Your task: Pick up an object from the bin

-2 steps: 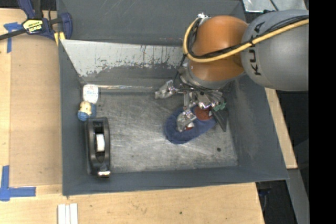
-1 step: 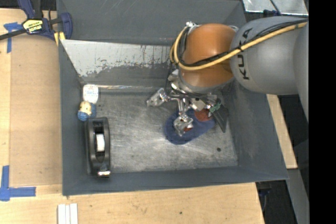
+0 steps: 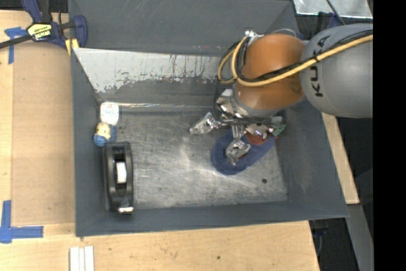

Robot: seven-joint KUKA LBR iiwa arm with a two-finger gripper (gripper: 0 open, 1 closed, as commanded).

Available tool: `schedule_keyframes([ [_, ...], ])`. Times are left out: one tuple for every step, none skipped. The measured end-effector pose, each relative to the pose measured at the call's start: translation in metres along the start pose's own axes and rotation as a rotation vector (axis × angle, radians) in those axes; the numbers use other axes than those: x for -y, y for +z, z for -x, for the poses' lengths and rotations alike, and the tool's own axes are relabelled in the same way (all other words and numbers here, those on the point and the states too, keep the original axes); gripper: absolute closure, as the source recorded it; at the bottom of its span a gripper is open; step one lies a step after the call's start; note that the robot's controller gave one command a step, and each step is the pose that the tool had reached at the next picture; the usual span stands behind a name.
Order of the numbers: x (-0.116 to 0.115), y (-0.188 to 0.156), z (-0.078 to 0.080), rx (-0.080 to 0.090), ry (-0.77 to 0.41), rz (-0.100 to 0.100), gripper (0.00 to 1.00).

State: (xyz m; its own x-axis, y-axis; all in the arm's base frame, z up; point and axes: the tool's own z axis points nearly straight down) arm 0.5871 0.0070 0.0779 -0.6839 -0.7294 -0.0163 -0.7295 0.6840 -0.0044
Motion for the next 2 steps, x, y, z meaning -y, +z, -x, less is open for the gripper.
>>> schedule_keyframes([
  [0.004,-0.003,-0.004,-0.015,0.000,-0.002,1.00],
  [0.006,-0.101,-0.001,-0.008,0.004,-0.004,1.00],
])
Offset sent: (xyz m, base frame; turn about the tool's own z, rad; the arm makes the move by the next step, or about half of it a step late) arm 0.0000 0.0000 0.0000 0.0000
